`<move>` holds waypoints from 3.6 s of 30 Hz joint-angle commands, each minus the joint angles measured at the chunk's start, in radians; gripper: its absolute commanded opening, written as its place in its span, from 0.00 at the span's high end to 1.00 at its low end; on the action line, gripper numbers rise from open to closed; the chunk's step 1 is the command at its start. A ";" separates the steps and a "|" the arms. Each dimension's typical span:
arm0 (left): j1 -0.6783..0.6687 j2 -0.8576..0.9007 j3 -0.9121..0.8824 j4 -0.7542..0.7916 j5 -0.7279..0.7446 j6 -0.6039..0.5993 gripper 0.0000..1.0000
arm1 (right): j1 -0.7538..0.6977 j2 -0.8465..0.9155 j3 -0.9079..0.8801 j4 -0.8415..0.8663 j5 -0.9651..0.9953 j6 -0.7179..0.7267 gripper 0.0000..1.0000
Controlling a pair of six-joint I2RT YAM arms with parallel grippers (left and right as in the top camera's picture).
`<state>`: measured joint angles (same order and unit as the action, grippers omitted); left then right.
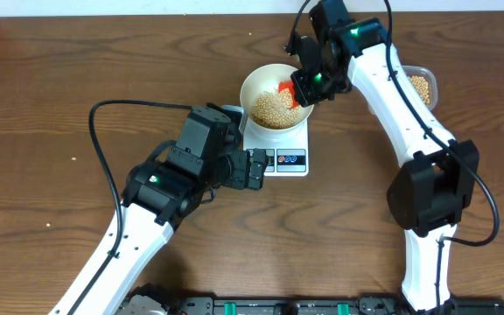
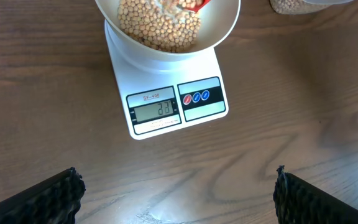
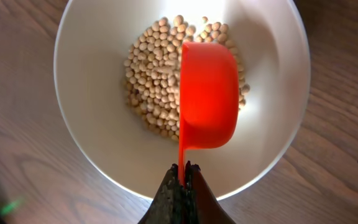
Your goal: Scoop item into bowl and weigh 50g on scale
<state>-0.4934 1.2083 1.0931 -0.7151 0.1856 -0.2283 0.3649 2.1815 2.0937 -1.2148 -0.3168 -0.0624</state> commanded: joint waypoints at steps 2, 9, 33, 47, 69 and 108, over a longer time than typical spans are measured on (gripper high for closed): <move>0.003 0.002 0.017 -0.004 0.005 0.010 0.00 | -0.006 -0.024 0.025 -0.002 -0.045 -0.014 0.99; 0.003 0.002 0.017 -0.003 0.005 0.010 0.00 | -0.037 -0.024 0.025 0.000 -0.159 -0.015 0.99; 0.003 0.002 0.017 -0.003 0.005 0.010 0.00 | -0.088 -0.039 0.039 -0.001 -0.304 -0.066 0.99; 0.003 0.002 0.017 -0.003 0.005 0.010 0.00 | -0.189 -0.039 0.039 -0.017 -0.606 -0.093 0.99; 0.003 0.002 0.017 -0.003 0.005 0.010 0.01 | -0.245 -0.039 0.039 -0.173 -0.706 -0.270 0.99; 0.003 0.002 0.017 -0.003 0.005 0.010 0.00 | -0.258 -0.039 0.039 -0.165 -0.608 -0.402 0.99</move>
<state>-0.4934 1.2083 1.0931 -0.7151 0.1856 -0.2283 0.1059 2.1811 2.1109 -1.3823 -0.9520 -0.4507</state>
